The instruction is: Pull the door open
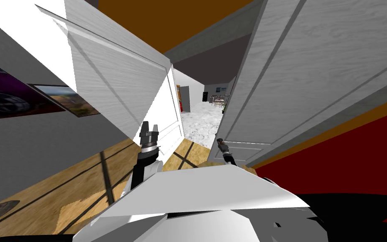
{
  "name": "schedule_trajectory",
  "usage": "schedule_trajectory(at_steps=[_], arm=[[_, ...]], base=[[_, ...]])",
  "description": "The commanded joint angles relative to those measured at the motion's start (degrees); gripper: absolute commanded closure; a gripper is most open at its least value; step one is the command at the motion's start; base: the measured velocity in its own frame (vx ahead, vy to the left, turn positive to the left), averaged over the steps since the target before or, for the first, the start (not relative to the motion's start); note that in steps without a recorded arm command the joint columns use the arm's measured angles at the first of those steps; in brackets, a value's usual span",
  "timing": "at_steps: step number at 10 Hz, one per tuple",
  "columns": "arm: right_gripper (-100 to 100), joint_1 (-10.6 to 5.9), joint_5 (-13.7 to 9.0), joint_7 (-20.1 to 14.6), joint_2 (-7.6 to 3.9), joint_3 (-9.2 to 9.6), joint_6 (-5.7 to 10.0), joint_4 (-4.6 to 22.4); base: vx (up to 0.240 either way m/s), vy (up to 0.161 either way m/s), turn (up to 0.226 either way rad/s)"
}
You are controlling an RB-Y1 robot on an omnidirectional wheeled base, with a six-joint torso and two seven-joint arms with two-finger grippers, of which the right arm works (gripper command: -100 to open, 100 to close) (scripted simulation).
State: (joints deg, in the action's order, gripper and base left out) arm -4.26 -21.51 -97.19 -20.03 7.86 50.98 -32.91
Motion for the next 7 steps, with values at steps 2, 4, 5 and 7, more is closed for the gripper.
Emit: schedule_trajectory(at_steps=[2, 4, 5, 7], arm=[[100, 0.80, 1.13, -2.01, -1.17, 1.62, 1.29, -0.29], [100, 1.65, 2.34, -4.17, -2.43, 3.37, 2.69, -0.61], [100, 2.01, 2.85, -5.07, -2.95, 4.10, 3.27, -0.74], [100, 2.82, 3.99, -7.10, -4.13, 5.74, 4.58, -1.04]], base=[[-0.190, -0.046, 0.082], [-0.244, -0.048, 0.078], [-0.248, -0.022, 0.055], [-0.208, -0.041, 0.057]])
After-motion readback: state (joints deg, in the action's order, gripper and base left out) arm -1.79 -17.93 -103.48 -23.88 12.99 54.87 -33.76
